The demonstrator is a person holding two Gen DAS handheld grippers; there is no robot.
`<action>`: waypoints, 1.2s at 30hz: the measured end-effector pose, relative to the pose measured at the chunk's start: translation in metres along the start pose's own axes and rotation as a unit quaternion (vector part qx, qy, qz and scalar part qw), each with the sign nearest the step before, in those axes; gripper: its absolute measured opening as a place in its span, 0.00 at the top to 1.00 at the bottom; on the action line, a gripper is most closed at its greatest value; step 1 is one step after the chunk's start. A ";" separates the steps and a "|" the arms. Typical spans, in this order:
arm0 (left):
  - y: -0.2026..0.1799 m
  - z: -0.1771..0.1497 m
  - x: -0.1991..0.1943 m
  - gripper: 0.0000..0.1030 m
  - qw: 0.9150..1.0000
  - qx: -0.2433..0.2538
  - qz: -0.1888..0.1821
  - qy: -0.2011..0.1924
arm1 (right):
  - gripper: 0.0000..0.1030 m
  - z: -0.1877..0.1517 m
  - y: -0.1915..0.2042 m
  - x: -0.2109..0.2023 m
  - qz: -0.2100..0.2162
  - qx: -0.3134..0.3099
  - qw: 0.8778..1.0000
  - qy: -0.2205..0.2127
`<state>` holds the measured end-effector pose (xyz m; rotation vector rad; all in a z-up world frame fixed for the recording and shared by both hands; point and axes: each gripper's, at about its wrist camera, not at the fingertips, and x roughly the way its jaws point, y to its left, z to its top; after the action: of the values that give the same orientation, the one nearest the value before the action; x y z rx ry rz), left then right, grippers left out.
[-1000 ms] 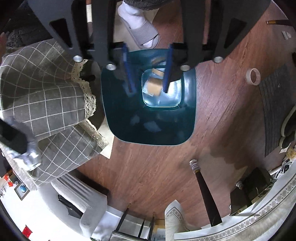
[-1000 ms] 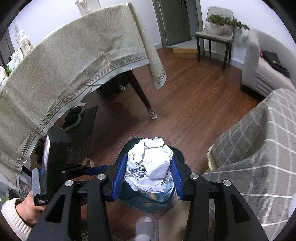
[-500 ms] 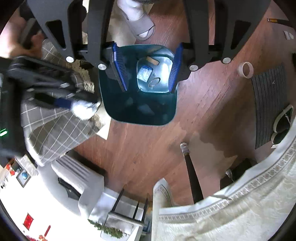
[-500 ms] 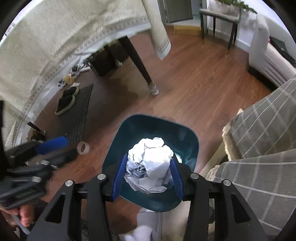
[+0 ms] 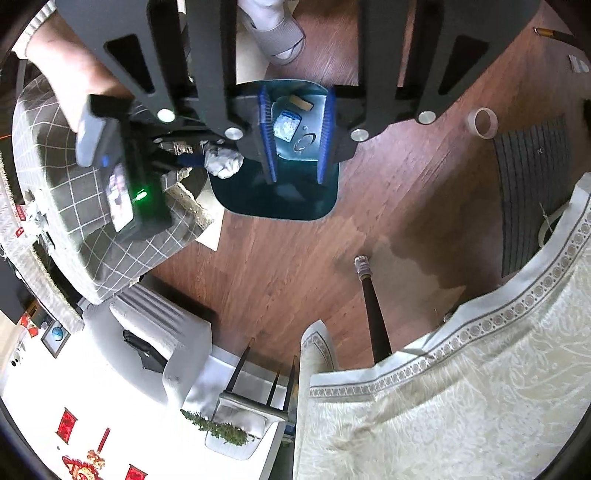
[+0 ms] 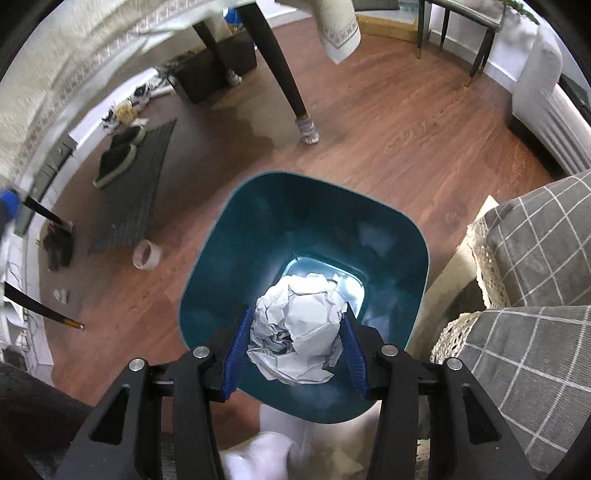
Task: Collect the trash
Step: 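Open the right tool to drop the paper ball into the teal bin, then move both open tools back over the table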
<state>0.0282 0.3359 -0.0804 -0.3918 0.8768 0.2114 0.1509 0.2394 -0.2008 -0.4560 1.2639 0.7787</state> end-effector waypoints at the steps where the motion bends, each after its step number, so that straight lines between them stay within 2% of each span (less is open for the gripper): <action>1: 0.001 0.001 -0.002 0.80 1.000 -0.001 -0.003 -0.004 | 0.52 0.000 0.001 0.003 -0.002 -0.001 1.000 0.003; 8: 0.001 0.008 -0.024 0.80 0.999 -0.008 -0.019 -0.034 | 0.42 -0.002 0.011 0.013 -0.014 -0.015 1.000 0.015; 18: -0.003 0.014 -0.039 0.80 0.998 -0.006 -0.022 -0.055 | 0.42 -0.006 0.011 -0.014 -0.005 -0.023 1.000 -0.015; 24: -0.013 0.018 -0.046 0.80 0.997 0.003 -0.025 -0.068 | 0.42 -0.006 0.003 -0.063 0.007 -0.018 0.997 -0.072; 28: -0.026 0.022 -0.051 0.79 0.996 0.012 -0.023 -0.080 | 0.48 -0.009 0.002 -0.095 0.006 -0.031 0.993 -0.111; 32: -0.047 0.026 -0.061 0.72 0.994 0.024 -0.035 -0.102 | 0.49 -0.015 -0.006 -0.133 0.002 -0.036 0.987 -0.155; 36: -0.072 0.030 -0.056 0.68 0.993 0.042 -0.035 -0.102 | 0.50 -0.027 -0.022 -0.165 -0.018 -0.038 0.981 -0.191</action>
<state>0.0380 0.2818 -0.0018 -0.3160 0.6674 0.1457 0.1322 0.1622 -0.0517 -0.3678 0.8699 0.8401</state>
